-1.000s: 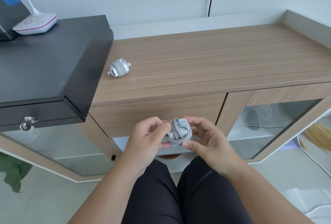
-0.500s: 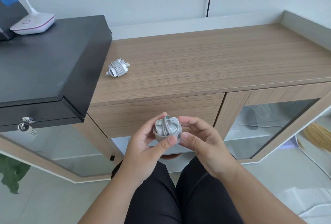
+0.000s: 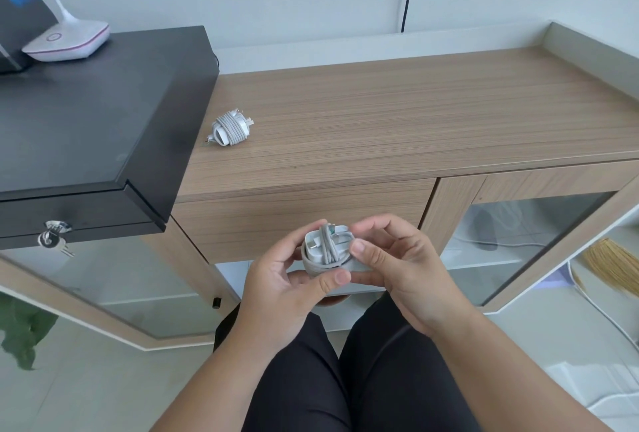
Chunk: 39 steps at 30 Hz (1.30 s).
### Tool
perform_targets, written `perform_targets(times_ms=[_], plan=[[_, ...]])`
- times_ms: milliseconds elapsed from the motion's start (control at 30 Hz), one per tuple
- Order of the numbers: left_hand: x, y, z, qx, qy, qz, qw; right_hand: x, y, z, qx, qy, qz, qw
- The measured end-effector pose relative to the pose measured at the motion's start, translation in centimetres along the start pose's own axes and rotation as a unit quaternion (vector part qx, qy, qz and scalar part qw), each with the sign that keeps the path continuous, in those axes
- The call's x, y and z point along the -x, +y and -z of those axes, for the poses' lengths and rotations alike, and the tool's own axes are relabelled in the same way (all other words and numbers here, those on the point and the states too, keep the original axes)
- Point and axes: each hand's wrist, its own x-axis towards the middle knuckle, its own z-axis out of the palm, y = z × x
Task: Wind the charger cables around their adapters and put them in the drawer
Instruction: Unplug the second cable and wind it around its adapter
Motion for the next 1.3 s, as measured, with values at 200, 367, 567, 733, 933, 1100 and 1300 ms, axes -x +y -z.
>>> perform_targets(times_ms=[200, 367, 567, 733, 933, 1100, 1300], plan=[[0.4, -0.6, -0.6, 0.024, 0.017, 0.003, 1.000, 0.0, -0.4, -0.4, 0.014, 0.025, -0.008, 1.000], [0.3, -0.6, -0.7, 0.061, 0.016, 0.025, 0.998, 0.3, -0.3, -0.7, 0.027, 0.042, 0.007, 0.999], [0.0, -0.4, -1.3, 0.093, 0.001, 0.045, 0.995, 0.5, -0.1, -1.4, 0.020, 0.066, -0.005, 0.998], [0.2, -1.0, -1.5, 0.052, -0.041, 0.050, 0.997, 0.6, 0.6, -1.6, -0.001, 0.105, 0.004, 0.995], [-0.3, -1.0, -1.4, 0.041, -0.087, 0.081, 0.992, 0.9, 0.9, -1.6, -0.050, 0.120, 0.005, 0.992], [-0.3, -1.1, -1.0, 0.044, -0.088, 0.060, 0.993, 1.2, 0.7, -1.5, -0.062, 0.089, -0.002, 0.994], [-0.4, -1.3, -0.6, 0.040, -0.098, 0.058, 0.993, 1.2, 0.2, -1.7, -0.038, 0.070, 0.008, 0.997]])
